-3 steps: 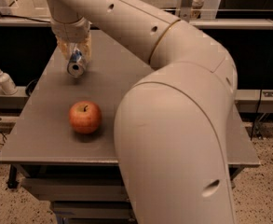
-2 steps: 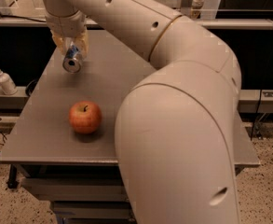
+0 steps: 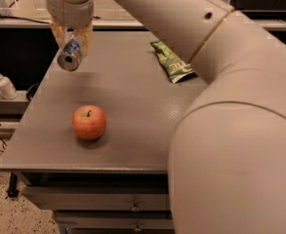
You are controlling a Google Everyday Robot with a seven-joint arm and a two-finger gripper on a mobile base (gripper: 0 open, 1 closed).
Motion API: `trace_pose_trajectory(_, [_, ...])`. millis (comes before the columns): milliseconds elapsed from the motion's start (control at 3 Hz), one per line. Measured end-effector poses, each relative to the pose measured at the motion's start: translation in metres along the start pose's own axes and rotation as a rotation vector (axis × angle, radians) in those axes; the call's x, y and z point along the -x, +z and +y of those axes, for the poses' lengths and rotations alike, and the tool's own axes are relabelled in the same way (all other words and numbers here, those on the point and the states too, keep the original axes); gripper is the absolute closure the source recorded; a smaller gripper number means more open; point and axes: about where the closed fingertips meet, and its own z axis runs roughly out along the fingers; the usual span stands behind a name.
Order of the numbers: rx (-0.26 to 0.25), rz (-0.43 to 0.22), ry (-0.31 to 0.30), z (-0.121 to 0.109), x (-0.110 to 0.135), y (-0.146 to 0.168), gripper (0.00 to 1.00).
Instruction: Pick redbull can
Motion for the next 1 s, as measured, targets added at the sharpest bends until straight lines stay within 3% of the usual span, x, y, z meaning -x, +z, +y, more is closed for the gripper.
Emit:
trace_pose_trajectory(667, [-0.303, -0.117, 0.220, 0.021, 0.047, -0.048, 1.00])
trace_pose_trajectory(1000, [-0.441, -0.112, 0.336, 0.046, 0.047, -0.072, 1.00])
